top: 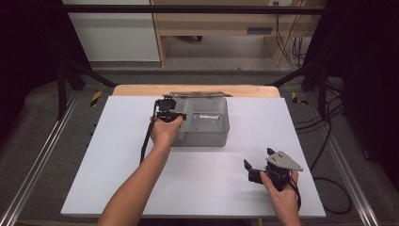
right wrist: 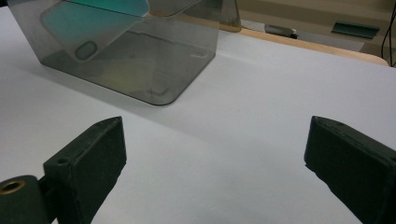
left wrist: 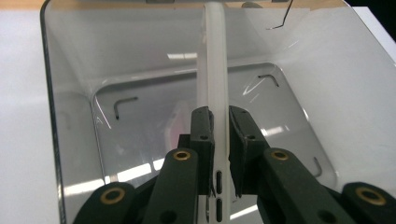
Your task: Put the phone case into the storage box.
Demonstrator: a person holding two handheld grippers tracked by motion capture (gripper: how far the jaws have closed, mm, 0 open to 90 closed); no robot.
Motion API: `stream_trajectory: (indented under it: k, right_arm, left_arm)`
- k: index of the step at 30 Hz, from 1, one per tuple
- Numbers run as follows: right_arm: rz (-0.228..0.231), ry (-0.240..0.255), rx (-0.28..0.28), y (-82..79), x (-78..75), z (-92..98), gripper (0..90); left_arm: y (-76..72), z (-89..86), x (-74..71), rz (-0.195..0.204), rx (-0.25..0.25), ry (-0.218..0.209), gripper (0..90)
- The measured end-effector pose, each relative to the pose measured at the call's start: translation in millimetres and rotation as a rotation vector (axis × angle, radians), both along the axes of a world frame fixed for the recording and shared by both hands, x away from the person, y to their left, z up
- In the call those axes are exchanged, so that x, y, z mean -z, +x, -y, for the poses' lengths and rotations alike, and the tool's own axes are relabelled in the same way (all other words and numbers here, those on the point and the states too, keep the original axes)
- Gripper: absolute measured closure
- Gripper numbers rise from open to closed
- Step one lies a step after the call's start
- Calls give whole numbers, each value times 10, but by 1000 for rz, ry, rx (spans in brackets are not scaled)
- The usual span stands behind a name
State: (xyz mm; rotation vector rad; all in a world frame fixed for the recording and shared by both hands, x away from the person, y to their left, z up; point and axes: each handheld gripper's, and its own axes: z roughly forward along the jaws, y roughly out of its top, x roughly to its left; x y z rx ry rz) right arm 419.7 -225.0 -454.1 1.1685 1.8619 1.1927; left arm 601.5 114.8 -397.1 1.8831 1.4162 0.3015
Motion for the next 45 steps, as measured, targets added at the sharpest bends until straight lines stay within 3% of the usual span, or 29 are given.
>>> stream_trajectory:
  k: [5, 9, 29, 36, 45]
  right_arm:
    - [-2, -5, 1, -1, 2, -1, 59]
    - [-3, -9, 0, -5, 2, -7, 59]
    - [-20, -10, -3, 0, 19, -13, 59]
    - [-18, -11, -7, -2, 20, -13, 59]
    - [-20, -9, -9, 1, 23, -19, 59]
  left_arm:
    - [-24, 66, 27, 46, -1, 31, 806]
    - [-25, 92, 43, 53, -4, 40, 806]
    - [50, 65, 114, 1, -87, 47, 796]
    - [54, 20, 104, -22, -101, 46, 795]
    - [37, 4, 106, -20, -107, 49, 794]
